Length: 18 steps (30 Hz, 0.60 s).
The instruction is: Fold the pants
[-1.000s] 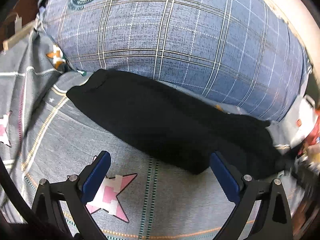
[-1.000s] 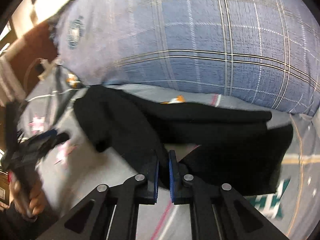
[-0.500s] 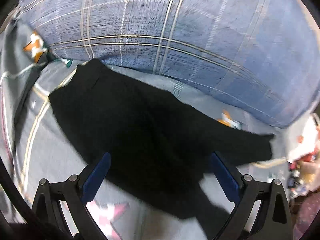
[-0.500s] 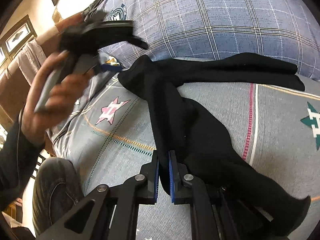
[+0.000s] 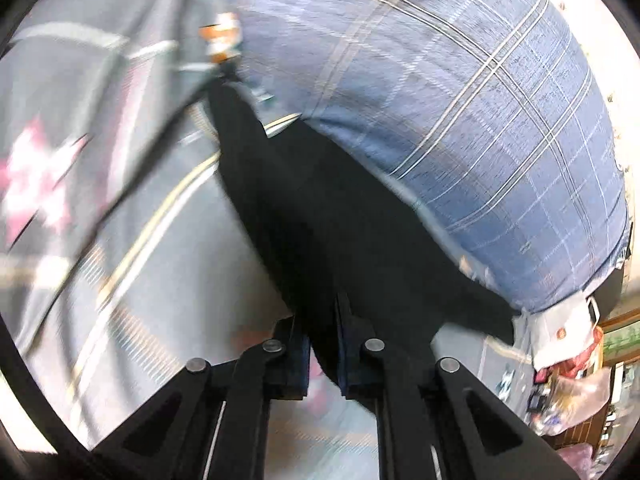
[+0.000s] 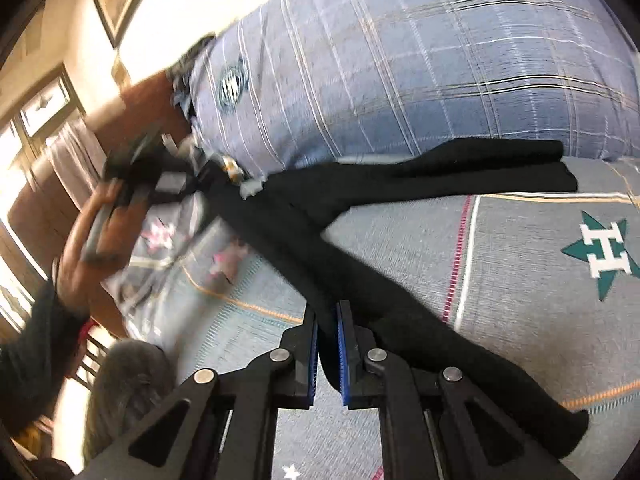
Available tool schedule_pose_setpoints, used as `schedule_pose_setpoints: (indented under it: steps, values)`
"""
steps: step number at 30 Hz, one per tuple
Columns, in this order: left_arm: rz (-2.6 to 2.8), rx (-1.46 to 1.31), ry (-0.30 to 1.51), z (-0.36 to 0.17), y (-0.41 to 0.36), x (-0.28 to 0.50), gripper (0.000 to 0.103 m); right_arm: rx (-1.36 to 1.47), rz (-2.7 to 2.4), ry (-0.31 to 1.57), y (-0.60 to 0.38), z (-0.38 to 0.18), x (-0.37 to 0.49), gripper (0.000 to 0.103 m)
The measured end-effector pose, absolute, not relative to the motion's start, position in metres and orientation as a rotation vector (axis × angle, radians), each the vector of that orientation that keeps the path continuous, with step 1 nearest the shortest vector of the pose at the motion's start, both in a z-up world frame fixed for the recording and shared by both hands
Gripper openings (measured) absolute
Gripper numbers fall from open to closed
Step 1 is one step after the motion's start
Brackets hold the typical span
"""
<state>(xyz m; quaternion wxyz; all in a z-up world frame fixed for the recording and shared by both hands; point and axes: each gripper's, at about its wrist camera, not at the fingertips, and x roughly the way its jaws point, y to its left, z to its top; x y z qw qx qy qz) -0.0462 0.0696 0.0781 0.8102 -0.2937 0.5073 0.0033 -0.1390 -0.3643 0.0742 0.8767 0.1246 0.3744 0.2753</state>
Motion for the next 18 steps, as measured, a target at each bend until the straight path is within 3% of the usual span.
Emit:
schedule_pose_setpoints:
  steps: [6, 9, 10, 12, 13, 14, 16, 18]
  values:
    - [0.023, -0.743, 1.147, -0.001, 0.096, -0.109, 0.009, 0.225, 0.546, 0.933, -0.345, 0.042, -0.141, 0.009]
    - [0.054, -0.789, 1.071, 0.009, 0.108, -0.118, 0.028, 0.315, 0.519, 1.025, -0.352, 0.025, -0.142, 0.010]
    - [0.099, -0.770, 1.060, 0.011, 0.110, -0.121, 0.047, 0.353, 0.513, 1.016, -0.358, 0.027, -0.145, 0.011]
    - [0.101, -0.770, 1.041, 0.010, 0.111, -0.125, 0.056, 0.448, 0.489, 0.926, -0.377, 0.041, -0.164, 0.018]
    - [0.097, -0.758, 1.048, 0.010, 0.110, -0.123, 0.057, 0.461, 0.467, 0.881, -0.384, 0.047, -0.174, 0.031]
    - [0.098, -0.736, 1.054, 0.011, 0.107, -0.121, 0.060, 0.466, 0.431, 0.841, -0.390, 0.053, -0.185, 0.067]
    - [0.090, -0.678, 1.060, 0.015, 0.096, -0.112, 0.071, 0.456, 0.315, 0.757, -0.402, 0.065, -0.209, 0.103]
    - [0.082, -0.621, 1.071, 0.014, 0.085, -0.106, 0.079, 0.441, 0.223, 0.762, -0.414, 0.072, -0.212, 0.103]
